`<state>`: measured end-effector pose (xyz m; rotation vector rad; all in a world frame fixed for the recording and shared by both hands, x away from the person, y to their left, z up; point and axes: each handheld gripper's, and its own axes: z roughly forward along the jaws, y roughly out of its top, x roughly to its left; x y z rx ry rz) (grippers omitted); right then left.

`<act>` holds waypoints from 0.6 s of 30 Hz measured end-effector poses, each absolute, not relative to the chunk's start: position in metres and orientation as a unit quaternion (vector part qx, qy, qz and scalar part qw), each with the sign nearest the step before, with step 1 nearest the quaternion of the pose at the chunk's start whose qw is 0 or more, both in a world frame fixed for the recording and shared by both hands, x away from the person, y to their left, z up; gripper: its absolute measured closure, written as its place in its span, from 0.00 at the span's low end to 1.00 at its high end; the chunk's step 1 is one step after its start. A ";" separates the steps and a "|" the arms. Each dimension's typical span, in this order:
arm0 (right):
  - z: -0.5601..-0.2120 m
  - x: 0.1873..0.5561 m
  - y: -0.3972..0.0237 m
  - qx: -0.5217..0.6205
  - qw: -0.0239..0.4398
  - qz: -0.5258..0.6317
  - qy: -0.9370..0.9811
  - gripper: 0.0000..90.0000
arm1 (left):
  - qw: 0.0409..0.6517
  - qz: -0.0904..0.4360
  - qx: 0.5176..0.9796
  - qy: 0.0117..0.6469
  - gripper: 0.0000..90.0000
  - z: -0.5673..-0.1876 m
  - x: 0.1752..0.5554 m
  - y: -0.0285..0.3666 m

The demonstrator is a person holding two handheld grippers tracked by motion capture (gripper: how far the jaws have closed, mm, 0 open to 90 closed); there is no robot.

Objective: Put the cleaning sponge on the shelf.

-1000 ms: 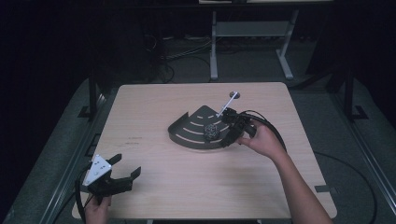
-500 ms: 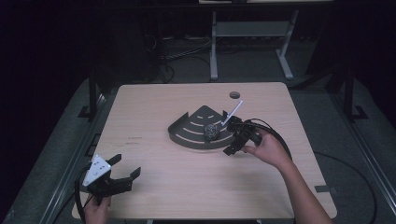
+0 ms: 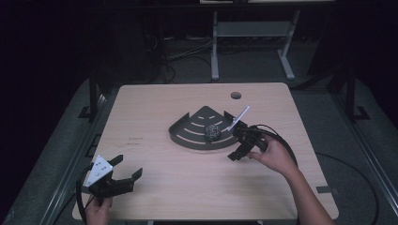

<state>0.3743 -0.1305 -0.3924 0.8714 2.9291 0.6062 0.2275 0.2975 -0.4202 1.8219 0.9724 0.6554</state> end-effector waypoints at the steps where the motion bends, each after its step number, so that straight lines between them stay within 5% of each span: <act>1: -0.394 0.373 -0.132 0.282 0.011 0.194 0.940 0.20 | 0.469 0.267 0.742 0.396 0.15 -0.420 0.227 0.298; 18: -0.403 0.360 -0.142 0.282 0.012 0.189 0.941 0.20 | 0.471 0.268 0.741 0.397 0.15 -0.420 0.227 0.298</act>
